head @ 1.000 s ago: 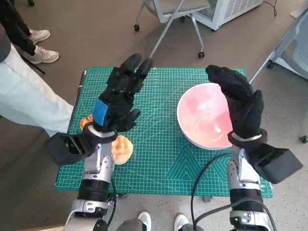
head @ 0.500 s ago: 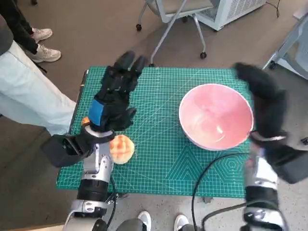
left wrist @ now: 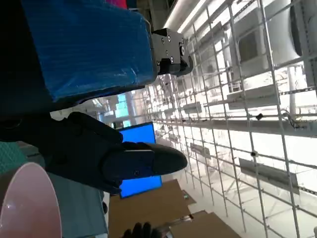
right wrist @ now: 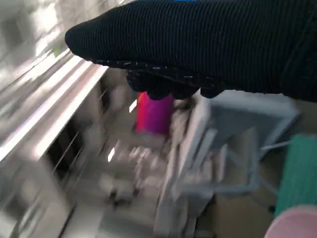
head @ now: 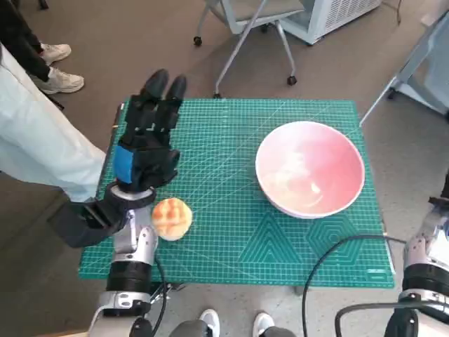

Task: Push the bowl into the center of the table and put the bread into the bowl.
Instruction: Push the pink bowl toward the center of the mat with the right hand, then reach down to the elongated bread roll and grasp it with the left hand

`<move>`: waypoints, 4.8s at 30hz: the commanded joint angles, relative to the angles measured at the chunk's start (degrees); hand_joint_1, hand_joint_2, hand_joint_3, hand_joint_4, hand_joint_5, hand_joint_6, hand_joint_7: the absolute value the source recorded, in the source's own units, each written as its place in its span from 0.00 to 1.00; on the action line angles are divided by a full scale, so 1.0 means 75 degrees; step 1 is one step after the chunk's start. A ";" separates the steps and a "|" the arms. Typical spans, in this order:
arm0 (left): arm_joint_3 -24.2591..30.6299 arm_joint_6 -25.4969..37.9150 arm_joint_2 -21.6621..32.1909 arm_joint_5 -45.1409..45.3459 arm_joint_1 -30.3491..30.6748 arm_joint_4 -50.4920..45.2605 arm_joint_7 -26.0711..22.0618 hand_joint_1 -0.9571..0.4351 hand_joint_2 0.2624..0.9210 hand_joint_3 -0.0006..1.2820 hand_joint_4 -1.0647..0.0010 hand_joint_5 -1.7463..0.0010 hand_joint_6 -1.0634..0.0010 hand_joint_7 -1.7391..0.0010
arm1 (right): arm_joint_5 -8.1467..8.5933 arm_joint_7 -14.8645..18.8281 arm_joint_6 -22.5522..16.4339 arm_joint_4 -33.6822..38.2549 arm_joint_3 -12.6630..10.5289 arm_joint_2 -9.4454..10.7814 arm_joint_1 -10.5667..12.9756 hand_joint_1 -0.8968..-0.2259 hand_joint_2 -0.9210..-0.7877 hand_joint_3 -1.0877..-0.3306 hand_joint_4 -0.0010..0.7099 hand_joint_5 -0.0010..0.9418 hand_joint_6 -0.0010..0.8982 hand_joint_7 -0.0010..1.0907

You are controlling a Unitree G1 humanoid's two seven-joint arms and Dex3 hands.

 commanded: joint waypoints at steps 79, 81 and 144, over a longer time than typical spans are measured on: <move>-0.0230 0.0072 0.0136 0.0156 0.0249 -0.0267 0.0431 0.35 1.00 0.31 0.93 0.93 1.00 0.72 | -0.0740 0.0203 0.3610 0.1377 0.0154 0.2550 -0.1437 0.52 0.00 0.34 0.18 0.00 0.21 0.14; -0.0230 0.0078 0.0129 0.0141 0.0248 -0.0264 0.0426 0.35 1.00 0.31 0.93 0.94 1.00 0.73 | -0.0739 0.0198 0.3632 0.1379 0.0132 0.2615 -0.1490 0.52 0.00 0.34 0.18 0.00 0.22 0.14; -0.0905 0.0141 0.0195 0.0702 -0.0142 -0.0414 0.0283 0.32 1.00 0.32 0.88 0.96 1.00 0.70 | -0.1042 0.1529 -0.0529 -0.2299 0.2001 0.2348 0.0088 0.31 0.00 0.42 0.21 0.01 0.21 0.17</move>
